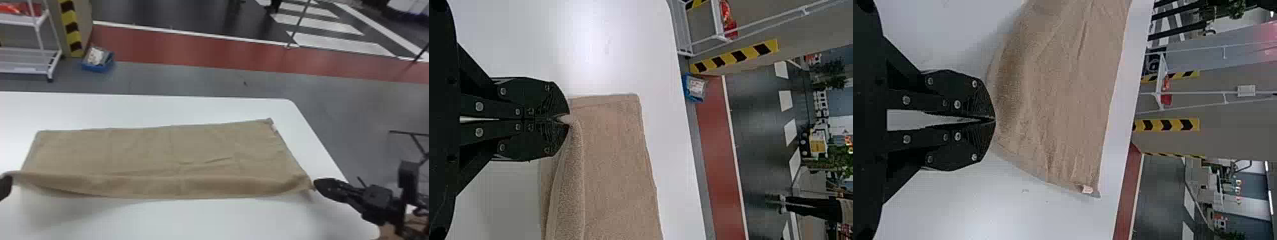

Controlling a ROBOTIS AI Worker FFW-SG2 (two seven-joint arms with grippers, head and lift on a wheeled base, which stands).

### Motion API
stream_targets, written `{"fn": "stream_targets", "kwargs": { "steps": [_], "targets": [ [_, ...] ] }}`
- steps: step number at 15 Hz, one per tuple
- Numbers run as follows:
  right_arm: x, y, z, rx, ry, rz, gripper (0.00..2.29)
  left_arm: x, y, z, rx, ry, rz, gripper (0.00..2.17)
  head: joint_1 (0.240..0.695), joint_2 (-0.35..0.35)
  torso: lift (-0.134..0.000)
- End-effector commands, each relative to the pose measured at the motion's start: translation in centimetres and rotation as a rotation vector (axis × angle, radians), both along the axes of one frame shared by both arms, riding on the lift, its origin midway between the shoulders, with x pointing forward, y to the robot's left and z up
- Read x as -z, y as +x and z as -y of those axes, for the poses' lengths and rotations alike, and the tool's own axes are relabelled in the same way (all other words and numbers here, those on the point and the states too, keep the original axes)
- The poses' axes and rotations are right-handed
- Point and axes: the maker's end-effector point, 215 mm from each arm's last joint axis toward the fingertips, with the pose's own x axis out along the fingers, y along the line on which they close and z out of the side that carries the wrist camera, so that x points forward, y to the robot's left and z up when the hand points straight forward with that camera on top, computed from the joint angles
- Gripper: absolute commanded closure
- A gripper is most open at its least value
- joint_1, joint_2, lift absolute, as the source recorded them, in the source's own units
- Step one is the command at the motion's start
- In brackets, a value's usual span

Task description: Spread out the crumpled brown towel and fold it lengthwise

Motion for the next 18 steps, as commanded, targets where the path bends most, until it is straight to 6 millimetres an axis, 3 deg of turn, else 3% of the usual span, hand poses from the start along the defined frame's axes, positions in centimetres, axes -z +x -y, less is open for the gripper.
{"fn": "stream_targets", "kwargs": {
  "steps": [1,2,3,9,14,16,17,18],
  "targets": [
    [1.1,-0.5,-0.2,-0.006,-0.002,-0.013,0.85,0.2,-0.1,0.3,0.005,-0.002,-0.004,1.60,0.695,-0.282,-0.125],
    [1.4,-0.6,-0.3,-0.009,-0.028,0.003,0.50,0.1,-0.1,0.2,0.005,-0.001,-0.002,1.60,0.695,-0.283,-0.125],
    [1.8,-0.7,-0.3,-0.008,-0.044,0.000,0.49,0.2,-0.1,0.3,0.006,-0.002,-0.003,1.60,0.695,-0.284,-0.125],
    [3.2,0.2,-1.1,-0.019,-0.088,0.016,0.52,0.1,0.0,0.2,0.007,-0.002,-0.001,1.60,0.695,-0.282,-0.125],
    [4.2,0.0,-1.2,-0.040,-0.107,-0.034,0.96,0.1,-0.3,-0.2,0.003,0.004,-0.006,1.60,0.695,-0.262,-0.125],
    [4.2,-0.3,-0.7,-0.034,-0.111,-0.038,0.89,-0.1,-0.2,-0.1,0.003,0.003,-0.001,1.60,0.695,-0.262,-0.125],
    [4.0,-0.4,-0.4,-0.025,-0.112,-0.029,0.68,-0.1,-0.2,0.0,0.003,0.002,0.000,1.60,0.695,-0.264,-0.125],
    [4.0,-0.4,-0.3,-0.025,-0.117,-0.028,0.68,-0.1,-0.2,0.1,0.006,0.001,0.000,1.60,0.695,-0.266,-0.125]
  ]
}}
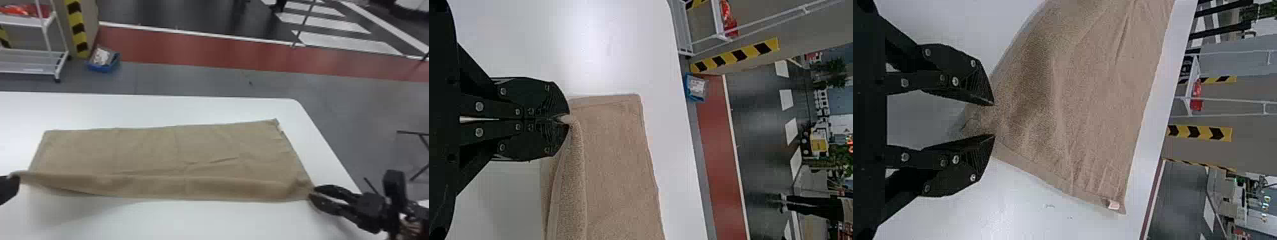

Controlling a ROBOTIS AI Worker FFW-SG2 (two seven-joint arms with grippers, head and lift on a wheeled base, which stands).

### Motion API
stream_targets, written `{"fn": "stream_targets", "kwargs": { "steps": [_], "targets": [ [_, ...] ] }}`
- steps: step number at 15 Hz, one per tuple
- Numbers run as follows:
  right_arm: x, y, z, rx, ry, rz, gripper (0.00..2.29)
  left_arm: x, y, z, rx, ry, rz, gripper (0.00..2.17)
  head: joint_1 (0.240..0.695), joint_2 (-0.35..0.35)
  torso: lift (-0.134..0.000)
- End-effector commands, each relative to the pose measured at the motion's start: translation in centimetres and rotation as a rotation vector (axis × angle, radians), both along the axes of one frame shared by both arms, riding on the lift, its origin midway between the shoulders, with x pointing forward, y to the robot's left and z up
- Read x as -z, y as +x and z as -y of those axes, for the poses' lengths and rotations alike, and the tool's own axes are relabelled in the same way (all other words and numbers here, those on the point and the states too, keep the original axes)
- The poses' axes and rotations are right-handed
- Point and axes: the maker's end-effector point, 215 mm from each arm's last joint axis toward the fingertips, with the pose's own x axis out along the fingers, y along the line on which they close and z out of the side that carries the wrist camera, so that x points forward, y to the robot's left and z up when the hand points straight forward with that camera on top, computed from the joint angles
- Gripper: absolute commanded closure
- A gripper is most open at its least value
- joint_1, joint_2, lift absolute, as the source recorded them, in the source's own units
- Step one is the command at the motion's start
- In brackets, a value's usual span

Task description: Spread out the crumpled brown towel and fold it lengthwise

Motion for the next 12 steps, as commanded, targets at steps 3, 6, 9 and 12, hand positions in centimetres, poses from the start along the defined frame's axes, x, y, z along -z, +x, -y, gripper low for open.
{"fn": "stream_targets", "kwargs": {
  "steps": [3,6,9,12],
  "targets": [
    [0.3,-0.4,0.6,0.007,-0.006,-0.012,1.02,-0.6,0.0,0.2,0.003,-0.001,0.011,1.60,0.695,-0.284,-0.125],
    [-0.5,-0.4,0.5,0.006,0.034,-0.011,1.40,-0.5,-0.3,-0.2,-0.004,0.003,-0.001,1.60,0.695,-0.288,-0.125],
    [-4.2,-0.4,1.4,0.043,0.111,0.034,1.42,-1.0,-0.7,-0.3,-0.009,0.012,-0.003,1.60,0.695,-0.286,-0.125],
    [-8.9,-0.3,2.9,0.116,0.177,0.101,1.42,-1.6,-1.0,-0.5,-0.018,0.022,-0.002,1.60,0.695,-0.294,-0.125]
  ]
}}
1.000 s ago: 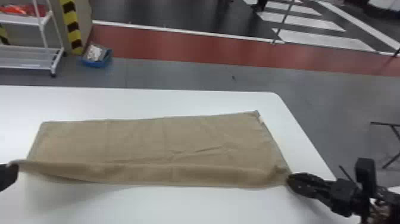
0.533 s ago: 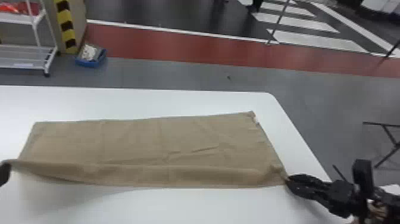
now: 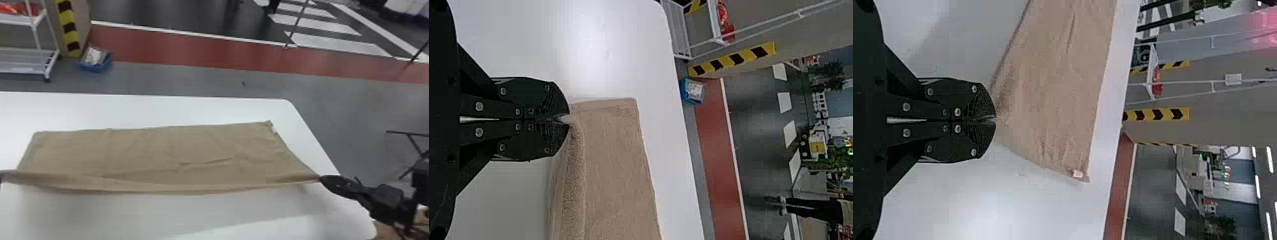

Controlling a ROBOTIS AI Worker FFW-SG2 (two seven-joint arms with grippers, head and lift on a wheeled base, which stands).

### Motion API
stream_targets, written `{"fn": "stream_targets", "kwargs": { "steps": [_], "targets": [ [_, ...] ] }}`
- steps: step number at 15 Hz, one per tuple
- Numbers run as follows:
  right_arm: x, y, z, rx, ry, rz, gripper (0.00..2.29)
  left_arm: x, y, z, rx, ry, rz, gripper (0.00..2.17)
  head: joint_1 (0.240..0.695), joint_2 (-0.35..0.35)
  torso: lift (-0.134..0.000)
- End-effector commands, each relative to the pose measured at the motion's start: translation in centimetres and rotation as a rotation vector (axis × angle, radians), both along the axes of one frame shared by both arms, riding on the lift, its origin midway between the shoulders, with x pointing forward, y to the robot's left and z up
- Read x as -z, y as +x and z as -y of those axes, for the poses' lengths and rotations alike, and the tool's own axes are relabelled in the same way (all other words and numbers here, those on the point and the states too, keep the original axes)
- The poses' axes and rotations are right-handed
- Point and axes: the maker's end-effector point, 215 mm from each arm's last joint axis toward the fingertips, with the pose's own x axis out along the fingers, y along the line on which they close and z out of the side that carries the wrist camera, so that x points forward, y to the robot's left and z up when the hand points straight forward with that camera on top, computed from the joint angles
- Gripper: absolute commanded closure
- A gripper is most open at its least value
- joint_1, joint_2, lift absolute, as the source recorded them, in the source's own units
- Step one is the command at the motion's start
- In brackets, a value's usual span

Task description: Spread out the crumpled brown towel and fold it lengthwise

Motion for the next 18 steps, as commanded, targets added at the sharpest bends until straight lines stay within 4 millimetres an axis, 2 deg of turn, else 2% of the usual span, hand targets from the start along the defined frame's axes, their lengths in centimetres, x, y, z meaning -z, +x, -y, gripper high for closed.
{"fn": "stream_targets", "kwargs": {
  "steps": [1,4,6,8,11,15,18],
  "targets": [
    [-3.9,0.2,1.1,0.056,0.061,0.041,1.42,-0.5,-0.3,-0.3,-0.010,0.012,0.001,1.60,0.695,-0.306,-0.125],
    [-7.6,2.0,2.8,0.126,0.129,0.057,1.42,-1.9,-0.3,-0.7,-0.019,0.027,0.026,1.60,0.695,-0.320,-0.125],
    [-8.4,3.7,2.7,0.143,0.148,0.046,1.41,-2.3,-0.1,-0.8,-0.021,0.033,0.036,1.60,0.695,-0.326,-0.125],
    [-7.2,5.8,0.6,0.106,0.127,0.001,1.41,-3.0,1.4,-0.7,-0.019,0.030,0.058,1.60,0.695,-0.321,-0.125],
    [-5.6,9.0,-0.8,0.102,0.133,-0.055,1.41,-1.1,4.3,-0.4,-0.010,0.022,0.021,1.60,0.695,-0.284,-0.125],
    [-4.8,12.6,-0.5,0.144,0.163,-0.087,1.41,1.4,8.3,0.6,0.000,0.046,-0.029,1.60,0.695,-0.240,-0.125],
    [-4.5,15.1,1.0,0.195,0.198,-0.105,1.41,2.5,10.9,0.8,0.001,0.078,-0.044,1.60,0.695,-0.240,-0.125]
  ]
}}
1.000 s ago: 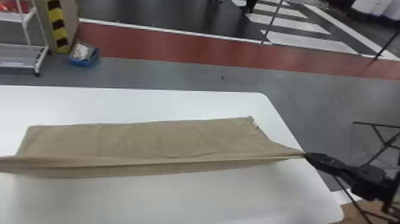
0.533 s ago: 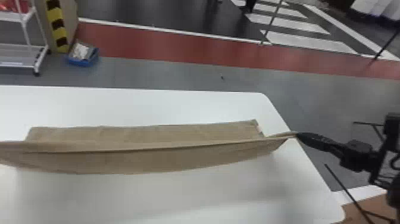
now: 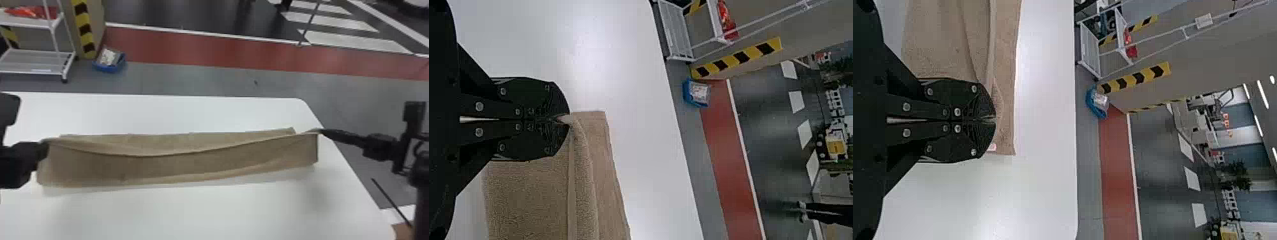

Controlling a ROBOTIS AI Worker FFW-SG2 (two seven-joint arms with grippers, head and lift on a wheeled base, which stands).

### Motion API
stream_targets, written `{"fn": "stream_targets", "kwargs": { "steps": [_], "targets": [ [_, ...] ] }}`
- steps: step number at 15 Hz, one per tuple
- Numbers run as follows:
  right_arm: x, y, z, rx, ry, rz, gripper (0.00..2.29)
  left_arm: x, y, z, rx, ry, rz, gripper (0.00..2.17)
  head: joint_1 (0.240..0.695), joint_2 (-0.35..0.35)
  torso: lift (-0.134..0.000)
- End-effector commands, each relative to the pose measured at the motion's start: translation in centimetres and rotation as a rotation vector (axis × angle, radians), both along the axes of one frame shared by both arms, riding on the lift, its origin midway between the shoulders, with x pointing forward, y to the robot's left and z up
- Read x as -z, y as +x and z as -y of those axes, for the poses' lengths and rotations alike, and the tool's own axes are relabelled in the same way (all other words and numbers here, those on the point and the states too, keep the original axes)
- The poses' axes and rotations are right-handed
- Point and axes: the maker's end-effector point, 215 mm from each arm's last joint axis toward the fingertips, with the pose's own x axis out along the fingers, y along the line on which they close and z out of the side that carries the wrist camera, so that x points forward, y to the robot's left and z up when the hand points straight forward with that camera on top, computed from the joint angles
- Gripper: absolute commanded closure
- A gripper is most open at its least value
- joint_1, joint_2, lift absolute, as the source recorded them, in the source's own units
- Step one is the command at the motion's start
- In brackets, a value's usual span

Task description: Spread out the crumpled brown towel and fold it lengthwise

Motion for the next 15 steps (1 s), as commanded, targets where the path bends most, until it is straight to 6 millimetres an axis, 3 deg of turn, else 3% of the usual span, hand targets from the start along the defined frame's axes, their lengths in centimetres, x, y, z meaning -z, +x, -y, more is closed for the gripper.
{"fn": "stream_targets", "kwargs": {
  "steps": [1,3,5,9,11,15],
  "targets": [
    [1.0,2.1,0.7,0.029,0.031,-0.038,1.41,0.4,2.9,0.0,0.003,0.034,0.024,1.60,0.695,-0.242,-0.125],
    [3.3,3.2,0.3,0.041,0.001,-0.074,1.41,1.4,4.7,0.2,0.010,0.057,0.032,1.60,0.695,-0.241,-0.125],
    [4.6,4.4,-1.9,0.009,-0.046,-0.086,1.41,2.1,6.0,0.3,0.015,0.066,0.031,1.60,0.695,-0.232,-0.125],
    [4.4,5.6,-2.5,0.016,-0.075,-0.081,1.41,1.6,7.2,-0.1,0.015,0.071,0.040,1.60,0.695,-0.202,-0.125],
    [3.0,6.8,-2.1,0.038,-0.080,-0.056,1.41,1.7,7.3,-0.9,0.006,0.093,0.034,1.60,0.695,-0.191,-0.125],
    [3.8,8.0,-1.2,0.091,-0.099,-0.080,1.41,2.6,6.4,-2.3,-0.017,0.118,-0.006,1.60,0.695,-0.185,-0.125]
  ]
}}
